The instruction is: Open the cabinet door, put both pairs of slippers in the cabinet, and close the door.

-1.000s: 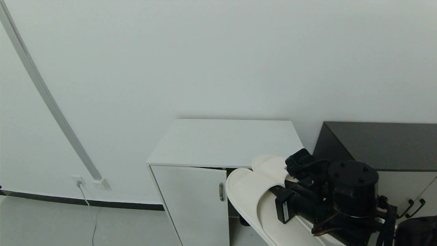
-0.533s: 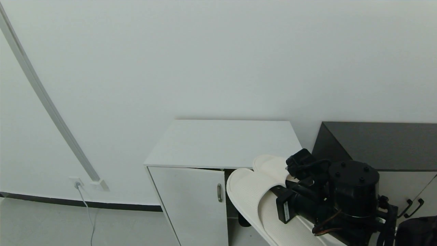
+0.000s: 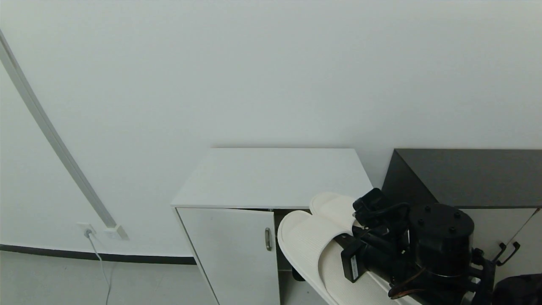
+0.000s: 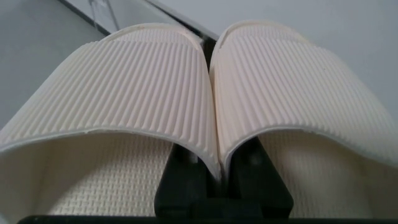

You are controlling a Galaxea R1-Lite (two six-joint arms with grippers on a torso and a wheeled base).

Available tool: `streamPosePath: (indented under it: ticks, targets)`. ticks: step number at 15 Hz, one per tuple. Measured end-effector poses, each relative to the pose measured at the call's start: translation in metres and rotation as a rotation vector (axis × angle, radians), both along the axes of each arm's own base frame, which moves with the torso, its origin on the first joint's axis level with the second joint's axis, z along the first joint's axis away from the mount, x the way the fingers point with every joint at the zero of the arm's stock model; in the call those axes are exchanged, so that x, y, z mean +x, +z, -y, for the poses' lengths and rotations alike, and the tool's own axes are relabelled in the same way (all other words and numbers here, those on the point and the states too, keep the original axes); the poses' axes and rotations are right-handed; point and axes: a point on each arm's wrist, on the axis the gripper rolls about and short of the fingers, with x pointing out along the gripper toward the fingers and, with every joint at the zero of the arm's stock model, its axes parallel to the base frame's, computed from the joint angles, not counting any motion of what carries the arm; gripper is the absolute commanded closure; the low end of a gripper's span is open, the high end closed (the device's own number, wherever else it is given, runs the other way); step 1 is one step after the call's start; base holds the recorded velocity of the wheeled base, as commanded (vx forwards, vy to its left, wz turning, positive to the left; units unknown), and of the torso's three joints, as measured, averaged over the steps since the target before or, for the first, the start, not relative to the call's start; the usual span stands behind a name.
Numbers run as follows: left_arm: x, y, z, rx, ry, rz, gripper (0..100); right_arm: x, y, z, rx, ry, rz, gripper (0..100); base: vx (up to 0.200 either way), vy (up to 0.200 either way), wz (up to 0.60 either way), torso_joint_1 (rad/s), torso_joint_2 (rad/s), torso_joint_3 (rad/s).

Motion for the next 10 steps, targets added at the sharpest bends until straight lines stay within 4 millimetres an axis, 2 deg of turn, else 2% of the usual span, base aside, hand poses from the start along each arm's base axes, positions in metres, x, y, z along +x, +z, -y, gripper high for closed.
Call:
streamPosePath:
  ticks: [7, 10]
  targets:
    - [0.0000, 0.0000, 0.0000, 0.000, 0.001, 0.000, 100, -0.0011, -0.0003, -0.0012, -0.002, 0.006, 0.000, 100, 0.000, 0.000, 0.00, 0.000, 0.00, 0.000]
    - [0.0000, 0.0000, 0.0000, 0.000, 0.001, 0.000, 100, -0.0028, -0.0007, -0.0024, -0.003, 0.012, -0.002, 100, 0.000, 0.000, 0.00, -0.123, 0.24, 0.142]
